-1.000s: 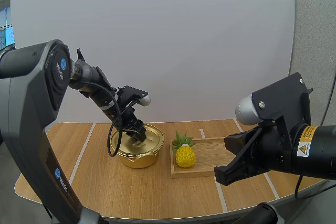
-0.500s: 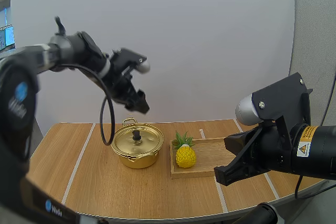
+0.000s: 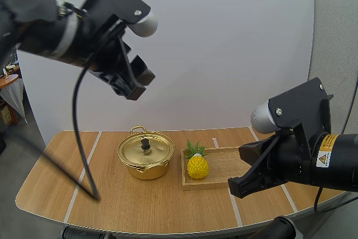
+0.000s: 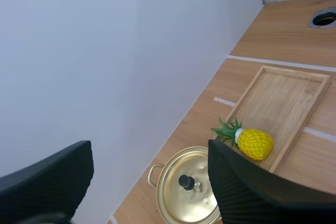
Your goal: Open the pot, put the grape inside, and close it
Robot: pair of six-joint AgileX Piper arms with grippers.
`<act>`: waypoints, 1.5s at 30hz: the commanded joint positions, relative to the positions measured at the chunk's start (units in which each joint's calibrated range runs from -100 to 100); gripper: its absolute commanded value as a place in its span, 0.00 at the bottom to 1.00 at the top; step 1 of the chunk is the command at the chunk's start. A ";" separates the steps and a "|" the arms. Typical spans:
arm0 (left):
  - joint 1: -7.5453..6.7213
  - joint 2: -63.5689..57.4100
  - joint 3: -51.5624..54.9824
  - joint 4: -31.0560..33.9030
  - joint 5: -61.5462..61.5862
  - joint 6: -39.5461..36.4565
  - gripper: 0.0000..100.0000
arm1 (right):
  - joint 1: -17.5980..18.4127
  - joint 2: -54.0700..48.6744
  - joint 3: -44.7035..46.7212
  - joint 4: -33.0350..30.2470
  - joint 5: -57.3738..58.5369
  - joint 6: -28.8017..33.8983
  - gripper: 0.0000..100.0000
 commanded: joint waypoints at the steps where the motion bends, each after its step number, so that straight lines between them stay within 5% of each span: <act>1: -0.01 -4.89 -0.27 2.13 0.92 -2.99 1.00 | -0.24 -0.47 0.10 -0.08 0.00 -0.02 0.00; 11: -0.01 -17.24 0.03 4.99 0.92 -13.51 0.97 | -2.03 -0.85 -0.45 -0.88 0.00 -0.12 0.00; 16: -0.01 -21.99 0.03 11.41 0.92 -18.10 0.09 | -4.11 -0.88 -0.72 -1.09 0.00 -0.12 0.00; 17: -0.01 -22.67 0.03 11.98 0.92 -18.09 0.00 | -4.53 -0.88 -0.72 -1.20 0.00 -0.12 0.00; 26: -0.01 -32.33 10.82 12.21 0.92 -25.73 0.00 | -8.77 -0.88 -0.87 -1.48 -1.85 0.08 0.00; 33: -0.06 -39.43 22.65 18.38 -17.77 -35.74 0.00 | -10.98 -0.88 -0.71 -1.26 -19.25 1.24 0.00; 39: -0.15 -39.43 30.02 25.59 -32.87 -53.05 0.00 | -11.10 -0.88 5.59 -1.78 -41.12 1.24 0.00; 45: -0.15 -39.43 40.41 27.11 -44.70 -48.76 0.00 | -11.10 -0.88 15.18 -5.26 -62.44 0.92 0.00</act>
